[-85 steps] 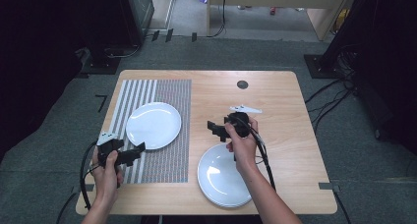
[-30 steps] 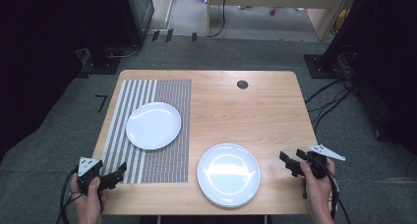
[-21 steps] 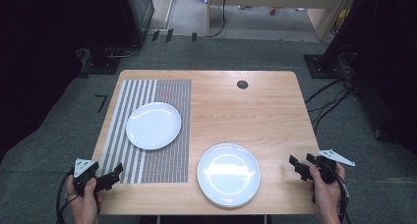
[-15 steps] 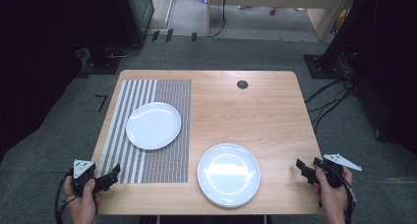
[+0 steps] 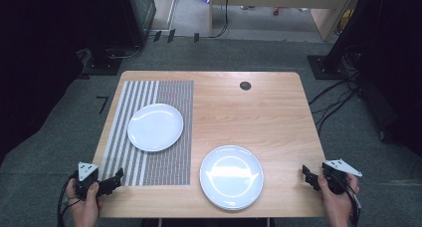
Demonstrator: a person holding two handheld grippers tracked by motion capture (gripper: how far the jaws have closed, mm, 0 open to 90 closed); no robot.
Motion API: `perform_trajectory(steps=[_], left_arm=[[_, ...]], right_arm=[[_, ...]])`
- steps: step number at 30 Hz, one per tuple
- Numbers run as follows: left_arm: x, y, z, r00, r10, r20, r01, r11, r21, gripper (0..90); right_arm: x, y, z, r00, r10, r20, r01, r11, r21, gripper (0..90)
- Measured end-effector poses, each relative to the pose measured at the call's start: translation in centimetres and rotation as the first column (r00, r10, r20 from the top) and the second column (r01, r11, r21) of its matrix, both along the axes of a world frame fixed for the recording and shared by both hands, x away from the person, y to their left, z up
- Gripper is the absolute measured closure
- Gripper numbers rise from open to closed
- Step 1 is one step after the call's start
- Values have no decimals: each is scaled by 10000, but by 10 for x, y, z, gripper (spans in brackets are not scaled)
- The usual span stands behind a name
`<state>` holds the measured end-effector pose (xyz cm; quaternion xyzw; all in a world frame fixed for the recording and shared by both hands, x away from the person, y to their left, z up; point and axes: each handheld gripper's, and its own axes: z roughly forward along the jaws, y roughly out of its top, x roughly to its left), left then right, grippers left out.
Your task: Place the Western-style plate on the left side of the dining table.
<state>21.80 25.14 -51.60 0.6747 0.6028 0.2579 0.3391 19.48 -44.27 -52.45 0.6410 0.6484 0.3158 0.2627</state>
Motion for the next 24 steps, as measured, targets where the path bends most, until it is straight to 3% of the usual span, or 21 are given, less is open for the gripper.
perform_trajectory(steps=[5,11,19,24], left_arm=[[1,-2,-1,9998,-69,-169,71,9999,148,88],[2,-4,-2,9991,-129,-400,139,9996,239,88],[3,-9,-2,9984,-245,-512,281,9971,711,87],[3,-8,-2,9983,-247,-526,284,9972,696,87]], right_arm=[[1,3,0,9999,66,-75,-69,9994,-331,207],[0,4,-1,9999,108,-94,-111,9993,-349,193],[0,4,-1,9998,152,-109,-156,9992,-359,182],[0,4,-1,9997,172,-147,-177,9992,-349,172]])
